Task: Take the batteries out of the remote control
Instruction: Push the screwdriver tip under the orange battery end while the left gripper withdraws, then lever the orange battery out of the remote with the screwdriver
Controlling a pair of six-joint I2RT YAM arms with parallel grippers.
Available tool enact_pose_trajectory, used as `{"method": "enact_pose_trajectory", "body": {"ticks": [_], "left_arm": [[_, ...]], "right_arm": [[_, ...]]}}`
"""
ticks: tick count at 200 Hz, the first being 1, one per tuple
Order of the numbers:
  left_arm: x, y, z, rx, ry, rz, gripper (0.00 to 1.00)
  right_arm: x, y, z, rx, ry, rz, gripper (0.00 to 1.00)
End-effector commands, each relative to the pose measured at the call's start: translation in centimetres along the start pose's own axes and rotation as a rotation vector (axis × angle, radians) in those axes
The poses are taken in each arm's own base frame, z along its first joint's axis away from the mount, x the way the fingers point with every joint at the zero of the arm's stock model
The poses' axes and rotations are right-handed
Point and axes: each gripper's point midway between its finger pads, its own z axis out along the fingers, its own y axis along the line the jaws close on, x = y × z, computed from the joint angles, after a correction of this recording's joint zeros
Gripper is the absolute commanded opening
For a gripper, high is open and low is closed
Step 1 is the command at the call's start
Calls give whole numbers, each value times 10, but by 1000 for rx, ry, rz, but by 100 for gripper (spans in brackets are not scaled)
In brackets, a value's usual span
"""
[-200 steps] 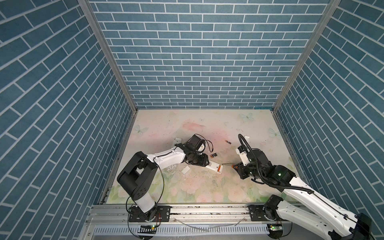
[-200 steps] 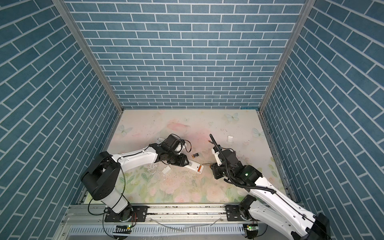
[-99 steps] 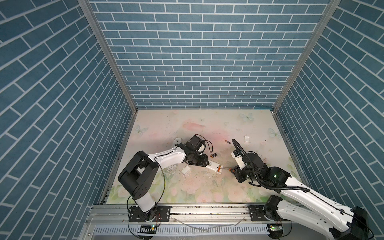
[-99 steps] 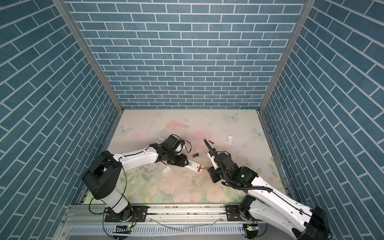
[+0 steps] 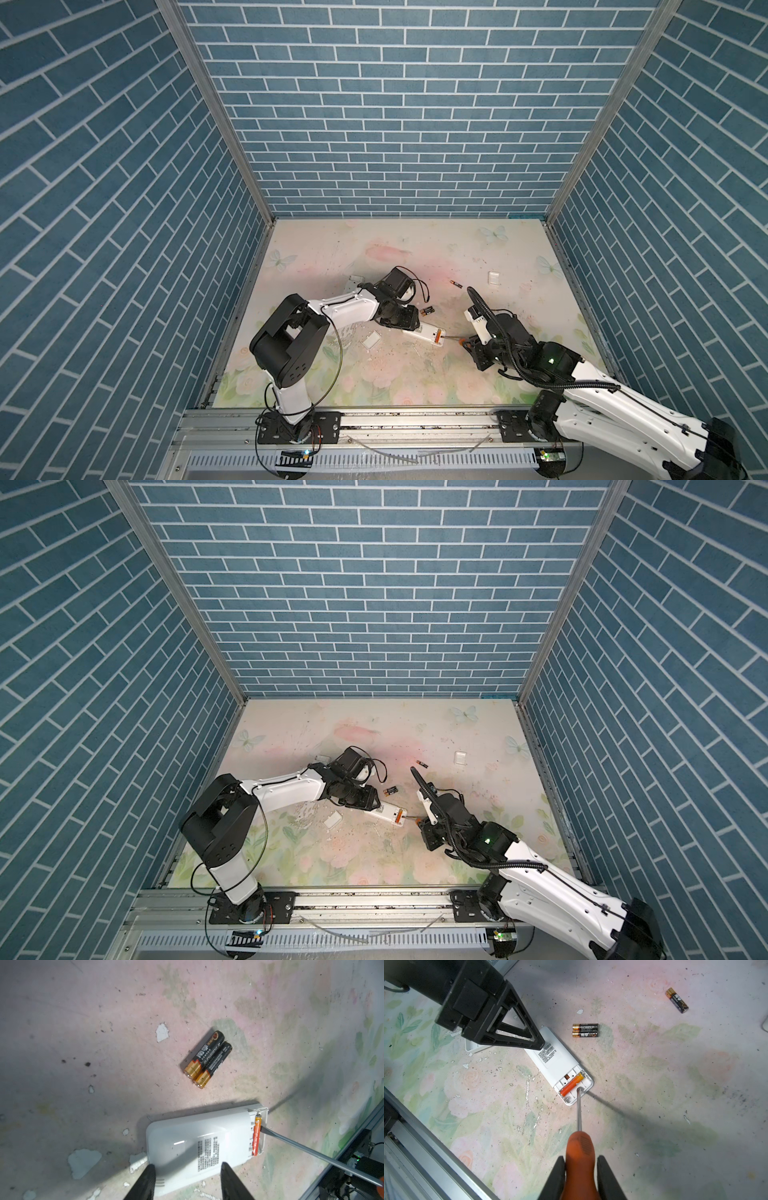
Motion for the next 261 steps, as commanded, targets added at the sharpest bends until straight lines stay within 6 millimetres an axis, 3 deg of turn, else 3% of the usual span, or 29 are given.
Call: {"method": "enact_pose_trajectory", "body": {"ticks": [1, 146, 220, 261], "left_arm": [[6, 5, 8, -39, 37, 7, 51], [23, 27, 36, -163, 116, 20, 48], [19, 30, 31, -195, 94, 4, 48], [18, 35, 23, -222, 68, -11, 49]], "right_arm": [[3, 3, 6, -25, -21, 14, 0], [27, 21, 19, -144, 58, 21, 0], [-5, 43, -15, -232, 27, -18, 0], [-20, 32, -24, -152, 0, -21, 0]]}}
